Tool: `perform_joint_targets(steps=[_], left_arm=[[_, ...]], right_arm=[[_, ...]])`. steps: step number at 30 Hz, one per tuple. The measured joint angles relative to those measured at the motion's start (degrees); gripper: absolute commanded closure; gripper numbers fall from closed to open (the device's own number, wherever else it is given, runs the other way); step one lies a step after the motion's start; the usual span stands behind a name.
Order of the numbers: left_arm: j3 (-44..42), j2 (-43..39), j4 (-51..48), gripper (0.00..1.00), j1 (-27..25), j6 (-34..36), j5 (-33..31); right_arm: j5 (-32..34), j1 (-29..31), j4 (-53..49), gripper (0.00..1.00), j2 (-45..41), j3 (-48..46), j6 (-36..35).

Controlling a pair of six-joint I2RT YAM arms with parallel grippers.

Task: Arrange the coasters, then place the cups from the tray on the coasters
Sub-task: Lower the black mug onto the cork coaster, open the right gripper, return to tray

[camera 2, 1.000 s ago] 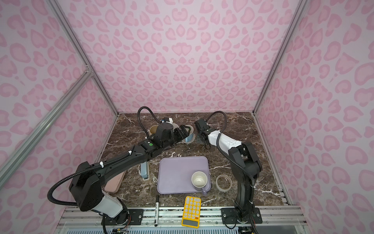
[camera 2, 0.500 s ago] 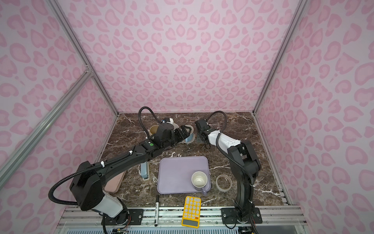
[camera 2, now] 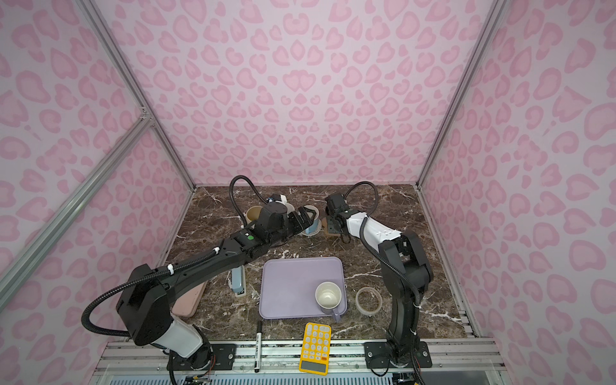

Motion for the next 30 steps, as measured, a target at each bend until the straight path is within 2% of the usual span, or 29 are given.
perform_joint_targets(steps=[3, 4, 9, 12, 13, 14, 20, 23, 30], left_arm=[[-1.4, -2.6, -0.3, 0.03, 0.0, 1.3, 0.0], [-2.1, -3.9, -0.6, 0.03, 0.0, 2.3, -0.1], [-5.0, -10.3, -2.4, 0.03, 0.2, 7.2, 0.0], [-5.3, -13.1, -4.3, 0.03, 0.3, 9.9, 2.7], [-5.4, -13.9, -5.2, 0.03, 0.3, 10.6, 3.8], [-5.7, -14.6, -5.7, 0.03, 0.3, 11.1, 4.7], [-10.5, -20.3, -8.7, 0.03, 0.3, 12.9, 8.8], [-13.6, -22.5, -9.0, 0.03, 0.3, 12.9, 11.0], [-20.2, -27.3, -9.1, 0.03, -1.0, 12.1, 13.7]], right_arm=[[-0.3, 0.3, -0.1, 0.31, -5.7, -2.2, 0.0], [-0.3, 0.4, -0.2, 0.23, -8.0, -3.1, -0.4], [-1.6, 1.3, -1.1, 0.22, -18.8, -9.1, -1.6], [-2.0, 2.5, -3.1, 0.22, -25.1, -13.8, -2.3], [-2.2, 3.0, -3.9, 0.18, -27.1, -15.3, -2.4], [-2.6, 3.5, -4.4, 0.0, -29.4, -17.1, -2.6], [-7.5, 6.6, -9.2, 0.0, -41.7, -26.1, -2.8], [-9.9, 10.6, -11.5, 0.0, -47.1, -29.4, -1.9], [-13.6, 19.0, -15.0, 0.0, -53.5, -34.7, 2.4]])
